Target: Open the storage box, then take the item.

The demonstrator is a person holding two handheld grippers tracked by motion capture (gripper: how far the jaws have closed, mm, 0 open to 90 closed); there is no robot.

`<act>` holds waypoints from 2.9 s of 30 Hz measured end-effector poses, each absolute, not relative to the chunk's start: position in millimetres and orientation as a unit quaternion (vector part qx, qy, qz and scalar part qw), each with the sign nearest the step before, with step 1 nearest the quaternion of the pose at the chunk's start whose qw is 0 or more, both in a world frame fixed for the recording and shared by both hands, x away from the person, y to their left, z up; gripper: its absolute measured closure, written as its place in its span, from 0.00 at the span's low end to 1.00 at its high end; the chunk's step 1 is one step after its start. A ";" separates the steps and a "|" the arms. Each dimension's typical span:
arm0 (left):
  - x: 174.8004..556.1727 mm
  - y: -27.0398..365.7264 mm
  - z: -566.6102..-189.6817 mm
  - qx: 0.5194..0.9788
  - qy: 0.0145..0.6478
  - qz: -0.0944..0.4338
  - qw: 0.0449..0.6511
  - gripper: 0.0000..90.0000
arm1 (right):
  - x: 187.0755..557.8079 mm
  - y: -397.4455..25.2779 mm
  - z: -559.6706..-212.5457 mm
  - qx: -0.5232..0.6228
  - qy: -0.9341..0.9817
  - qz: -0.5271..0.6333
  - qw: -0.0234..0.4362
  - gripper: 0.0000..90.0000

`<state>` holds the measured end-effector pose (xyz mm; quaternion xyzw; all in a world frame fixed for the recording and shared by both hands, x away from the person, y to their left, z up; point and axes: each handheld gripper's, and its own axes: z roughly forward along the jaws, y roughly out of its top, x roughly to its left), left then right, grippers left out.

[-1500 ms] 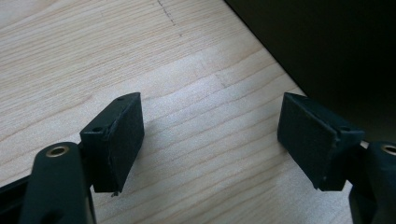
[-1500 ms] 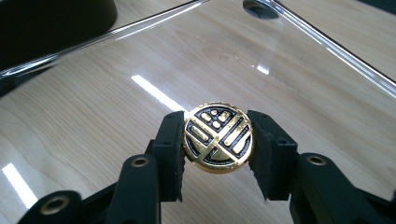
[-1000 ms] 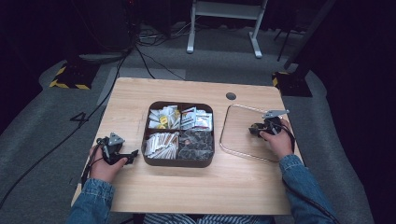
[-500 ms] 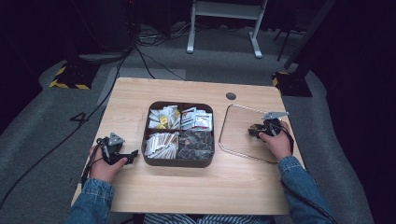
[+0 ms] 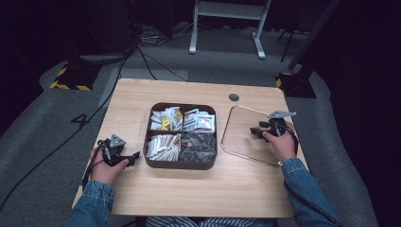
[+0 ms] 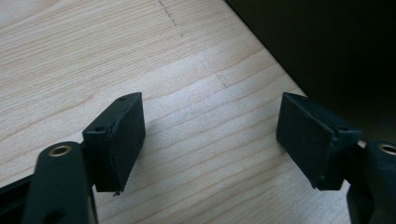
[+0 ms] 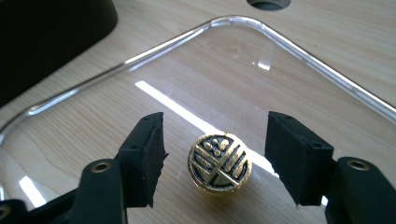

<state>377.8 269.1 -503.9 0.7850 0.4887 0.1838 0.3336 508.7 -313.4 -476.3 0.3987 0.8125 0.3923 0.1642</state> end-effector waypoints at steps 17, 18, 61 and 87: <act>362.4 270.9 -456.3 0.748 0.510 0.182 0.384 0.40 | 471.1 -307.3 -441.6 0.397 0.782 0.451 0.166 0.41; 361.2 269.1 -451.3 0.746 0.508 0.184 0.389 0.40 | 469.9 -308.2 -438.8 0.395 0.782 0.453 0.164 0.41; 393.9 186.4 -456.0 0.823 0.432 0.181 0.321 0.74 | 436.2 -306.5 -426.8 0.365 0.789 0.468 0.162 0.40; 394.6 190.1 -455.5 0.821 0.439 0.167 0.323 0.77 | 435.7 -307.6 -430.5 0.364 0.790 0.467 0.157 0.40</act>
